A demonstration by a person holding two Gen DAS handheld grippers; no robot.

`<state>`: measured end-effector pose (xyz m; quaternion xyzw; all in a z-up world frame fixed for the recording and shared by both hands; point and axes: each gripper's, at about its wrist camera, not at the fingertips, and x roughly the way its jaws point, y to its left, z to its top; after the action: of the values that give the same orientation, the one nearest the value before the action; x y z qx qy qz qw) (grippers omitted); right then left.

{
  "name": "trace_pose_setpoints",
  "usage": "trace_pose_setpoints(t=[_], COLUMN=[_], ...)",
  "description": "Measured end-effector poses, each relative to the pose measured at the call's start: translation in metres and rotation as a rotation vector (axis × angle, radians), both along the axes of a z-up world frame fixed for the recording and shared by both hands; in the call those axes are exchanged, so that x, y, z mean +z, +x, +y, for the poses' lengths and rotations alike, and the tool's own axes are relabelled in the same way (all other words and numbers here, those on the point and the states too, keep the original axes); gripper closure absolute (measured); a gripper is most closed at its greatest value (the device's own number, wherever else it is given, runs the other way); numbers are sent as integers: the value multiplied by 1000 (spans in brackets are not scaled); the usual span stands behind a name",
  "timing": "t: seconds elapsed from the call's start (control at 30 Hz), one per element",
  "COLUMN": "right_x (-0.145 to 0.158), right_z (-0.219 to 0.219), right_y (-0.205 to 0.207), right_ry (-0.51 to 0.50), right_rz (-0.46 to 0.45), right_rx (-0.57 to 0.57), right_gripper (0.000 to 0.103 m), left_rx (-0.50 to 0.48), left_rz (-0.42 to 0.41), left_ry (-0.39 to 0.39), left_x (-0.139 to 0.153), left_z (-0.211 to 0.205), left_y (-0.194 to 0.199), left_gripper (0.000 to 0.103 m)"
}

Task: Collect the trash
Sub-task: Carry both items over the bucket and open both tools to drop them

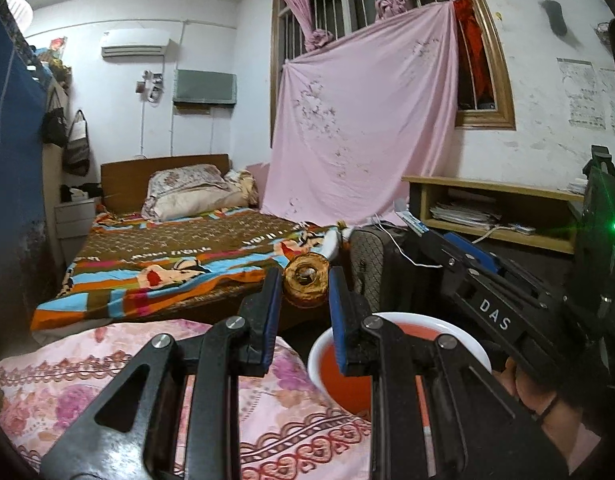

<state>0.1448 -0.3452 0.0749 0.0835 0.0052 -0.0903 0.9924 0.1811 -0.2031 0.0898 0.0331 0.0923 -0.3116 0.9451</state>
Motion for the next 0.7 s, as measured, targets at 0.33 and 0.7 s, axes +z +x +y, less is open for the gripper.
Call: trace_pose_setpoints(t=[0.33, 0.7], right_x=[-7, -11], right_z=[-19, -36], right_y=[2, 6], right_ry=[61, 118], right_rz=[49, 97], right_rx=[-47, -66], right_gripper=[77, 76], left_rx=[-58, -129], left_rz=[90, 201], left_ry=[15, 55], left_x=[-10, -22], left_z=[-27, -53], left_y=[14, 25], left_gripper=[95, 95])
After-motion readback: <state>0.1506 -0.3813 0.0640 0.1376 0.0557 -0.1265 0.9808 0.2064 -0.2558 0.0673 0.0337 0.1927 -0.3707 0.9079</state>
